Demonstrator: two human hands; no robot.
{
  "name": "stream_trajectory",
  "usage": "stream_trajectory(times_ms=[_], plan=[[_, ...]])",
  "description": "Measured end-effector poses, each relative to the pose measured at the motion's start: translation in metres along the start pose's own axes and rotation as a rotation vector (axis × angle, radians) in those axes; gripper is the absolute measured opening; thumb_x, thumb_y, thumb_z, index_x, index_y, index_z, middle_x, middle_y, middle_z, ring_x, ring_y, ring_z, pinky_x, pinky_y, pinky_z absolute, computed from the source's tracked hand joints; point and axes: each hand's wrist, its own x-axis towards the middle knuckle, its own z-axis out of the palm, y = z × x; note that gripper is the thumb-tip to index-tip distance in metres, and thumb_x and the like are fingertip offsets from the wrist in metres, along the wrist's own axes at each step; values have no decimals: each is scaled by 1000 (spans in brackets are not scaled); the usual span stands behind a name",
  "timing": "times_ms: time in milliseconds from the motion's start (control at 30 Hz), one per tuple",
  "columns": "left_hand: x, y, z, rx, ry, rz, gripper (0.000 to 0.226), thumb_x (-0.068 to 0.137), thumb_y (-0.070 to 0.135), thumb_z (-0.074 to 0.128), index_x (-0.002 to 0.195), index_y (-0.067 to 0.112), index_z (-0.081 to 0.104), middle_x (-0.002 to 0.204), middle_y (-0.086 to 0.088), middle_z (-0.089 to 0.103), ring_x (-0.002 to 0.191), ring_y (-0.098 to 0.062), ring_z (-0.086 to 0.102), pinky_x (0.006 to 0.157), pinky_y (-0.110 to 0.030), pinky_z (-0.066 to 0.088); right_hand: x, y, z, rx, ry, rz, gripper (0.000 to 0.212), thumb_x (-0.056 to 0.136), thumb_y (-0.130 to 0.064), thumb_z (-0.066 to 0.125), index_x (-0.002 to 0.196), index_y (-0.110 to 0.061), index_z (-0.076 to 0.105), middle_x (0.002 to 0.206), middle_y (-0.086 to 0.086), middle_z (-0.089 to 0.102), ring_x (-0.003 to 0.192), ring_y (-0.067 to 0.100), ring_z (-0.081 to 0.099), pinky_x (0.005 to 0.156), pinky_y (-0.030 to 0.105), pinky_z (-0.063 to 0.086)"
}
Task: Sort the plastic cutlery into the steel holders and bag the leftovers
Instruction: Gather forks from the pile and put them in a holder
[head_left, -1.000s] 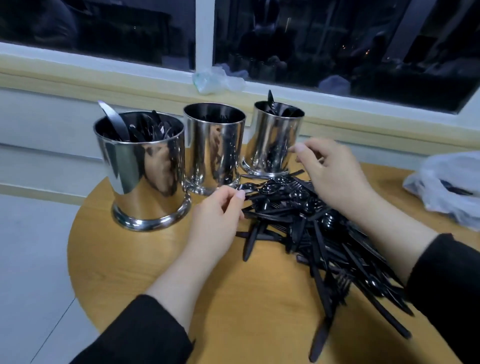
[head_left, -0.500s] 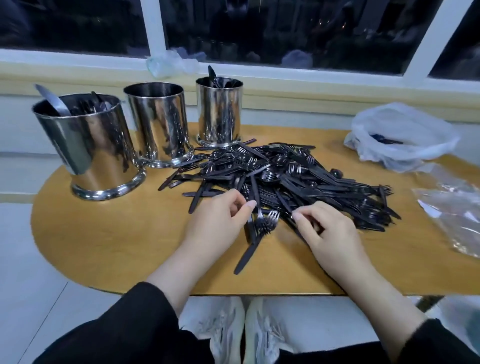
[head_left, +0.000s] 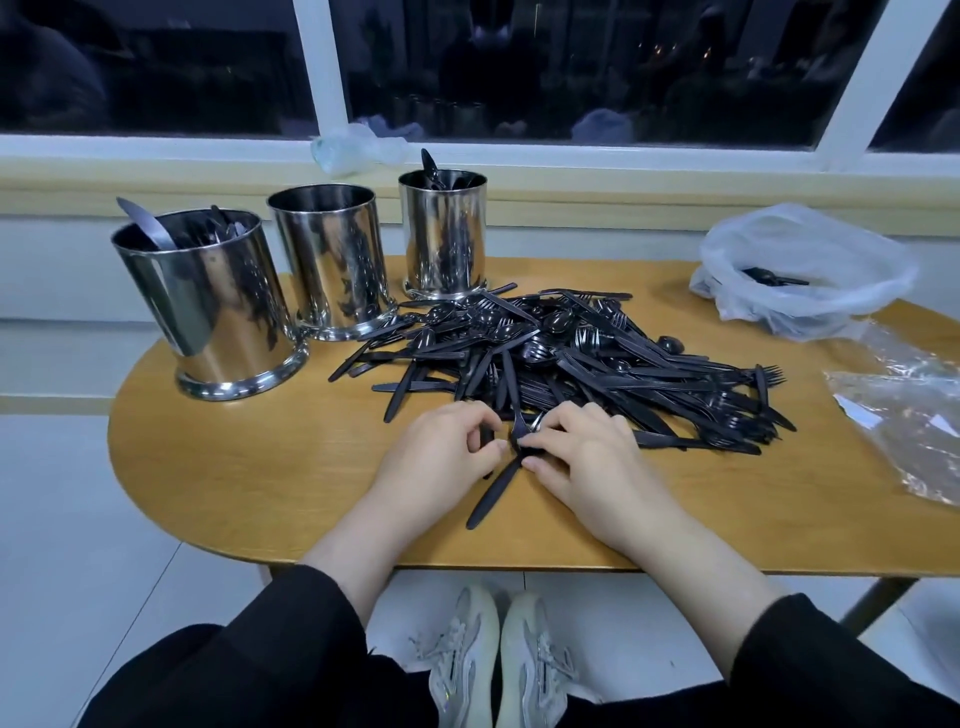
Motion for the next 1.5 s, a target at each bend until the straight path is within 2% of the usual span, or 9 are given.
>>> stream_trajectory(times_ms=[233,567,733,900,1000,1100,1200,1367,1500], plan=[[-2,-2,-3,-62,71,-9,17,102,34,58,117,30,66,90,12,53,79,-5,50,76,-35,51,-3,2,-2,28,227,-12,18,94,-23,70,110,-20,77,99,-6,59,89,21,51,76,39,45],[-4,0,0,103,196,198,56,102,39,57,155,31,42,155,7,44,147,-14,30,121,-42,23,5,-19,-41,421,336,-66,18,100,-20,57,106,-17,73,97,-15,67,96,13,60,89,20,44],[-5,-2,0,14,280,176,26,105,20,52,124,22,70,115,6,72,115,-21,59,104,-33,34,11,-22,-44,529,286,38,23,103,-16,56,119,-25,71,97,-20,67,103,3,59,92,15,42],[-6,2,-6,-11,223,-2,39,109,25,46,146,24,57,98,11,57,96,-15,52,80,-32,41,11,1,-22,47,-33,-70,31,101,-14,58,124,-29,70,122,-14,62,106,13,47,92,41,43],[-5,5,-7,-49,197,-79,48,109,39,36,154,24,45,94,11,43,95,-13,49,77,-32,40,9,5,-16,-34,-173,-156,36,100,-14,57,127,-35,68,129,-17,58,107,15,43,84,37,33],[-4,3,-8,-134,201,-95,45,110,39,30,146,25,54,97,9,48,95,-11,51,82,-33,41,12,8,-16,-18,-164,-173,28,101,-20,58,121,-36,70,126,-17,58,103,13,40,82,33,26],[-2,-1,-6,-152,219,-95,28,110,30,36,96,29,59,90,8,48,84,-8,48,73,-34,35,13,11,-15,-15,-162,-183,17,101,-25,61,111,-36,70,121,-17,58,99,10,39,82,32,25],[0,-4,-9,-187,249,-130,31,110,30,40,110,21,69,99,7,59,92,-9,54,72,-20,36,12,13,-20,-10,-193,-205,13,102,-29,57,109,-36,66,117,-22,58,99,11,43,81,30,27],[-3,0,-12,-268,253,-128,26,110,31,42,103,28,67,76,11,57,67,-4,50,58,-16,35,10,15,-23,21,-197,-216,11,101,-30,58,107,-37,65,115,-23,59,98,11,45,84,32,36]])
